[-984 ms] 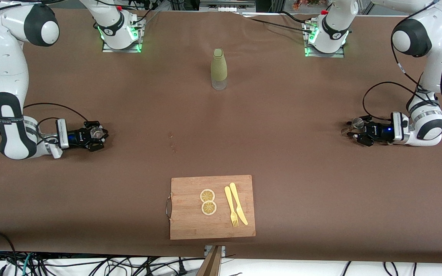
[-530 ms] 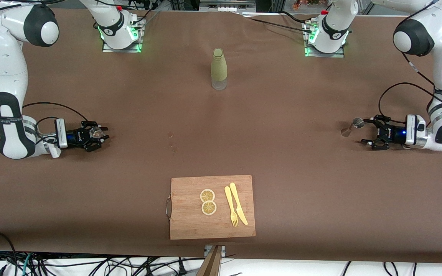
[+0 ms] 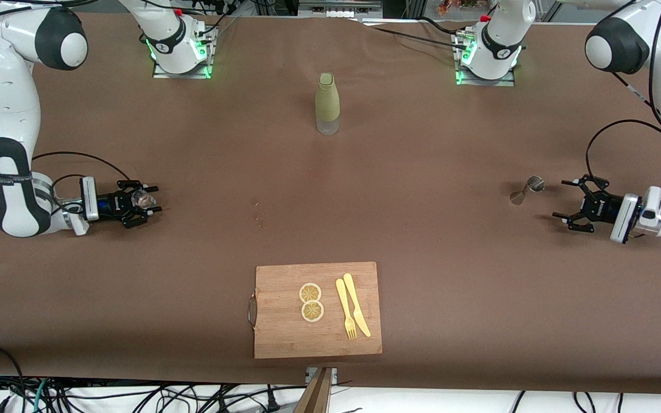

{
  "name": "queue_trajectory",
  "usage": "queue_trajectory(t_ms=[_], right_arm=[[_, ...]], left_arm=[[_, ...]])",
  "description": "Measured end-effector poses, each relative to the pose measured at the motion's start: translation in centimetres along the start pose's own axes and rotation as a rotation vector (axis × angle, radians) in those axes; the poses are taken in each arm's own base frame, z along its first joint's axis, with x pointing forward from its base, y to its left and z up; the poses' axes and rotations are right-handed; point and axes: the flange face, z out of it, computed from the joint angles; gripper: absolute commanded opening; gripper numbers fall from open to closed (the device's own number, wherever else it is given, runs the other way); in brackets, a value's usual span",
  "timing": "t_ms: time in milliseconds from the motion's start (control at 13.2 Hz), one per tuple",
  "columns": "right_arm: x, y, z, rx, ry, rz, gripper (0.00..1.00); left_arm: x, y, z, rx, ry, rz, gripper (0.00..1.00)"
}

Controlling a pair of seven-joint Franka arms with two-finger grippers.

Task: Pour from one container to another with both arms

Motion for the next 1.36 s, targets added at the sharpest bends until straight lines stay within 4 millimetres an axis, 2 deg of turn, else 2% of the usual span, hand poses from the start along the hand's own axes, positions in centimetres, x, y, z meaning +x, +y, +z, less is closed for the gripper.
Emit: queue_trajectory(t_ms=[303,454,681,833,908,1060,1211,1362], right_arm=[[0.2,0.0,0.0,0.006,0.013,-0.004,1.00],[0.7,-0.5,-0.4,0.021,0.042,0.005,1.00],[1.6,-1.6,-2.8,0.040,0.053,0.016,1.00],[2.9,-1.2,-4.4,0.045,0.030,-0.007,1.00],[3.5,-0.7,-5.0,0.044,0.014,-0.021,1.00],[4.3,0.0,-5.8,0.045,-0.009,-0.036,1.00],[4.9,0.4,-6.9,0.039,-0.038,-0.051,1.00],[5.1,1.2,-8.7,0.004,-0.122,-0.070,1.00]], left_arm=[[8.8,4.5,-2.3,0.089,-0.169,-0.345,1.00],[14.8,7.9,-2.6,0.172,-0.247,-0.504,1.00],[24.3,14.1,-1.3,0.341,-0.340,-0.746,1.00],[29.2,17.1,-0.3,0.491,-0.390,-0.758,1.00],[31.1,18.2,-0.5,0.579,-0.387,-0.724,1.00],[32.8,20.5,-1.8,0.668,-0.362,-0.684,1.00],[32.7,22.5,-3.7,0.723,-0.360,-0.687,1.00],[33.0,24.0,-4.5,0.788,-0.329,-0.788,1.00]])
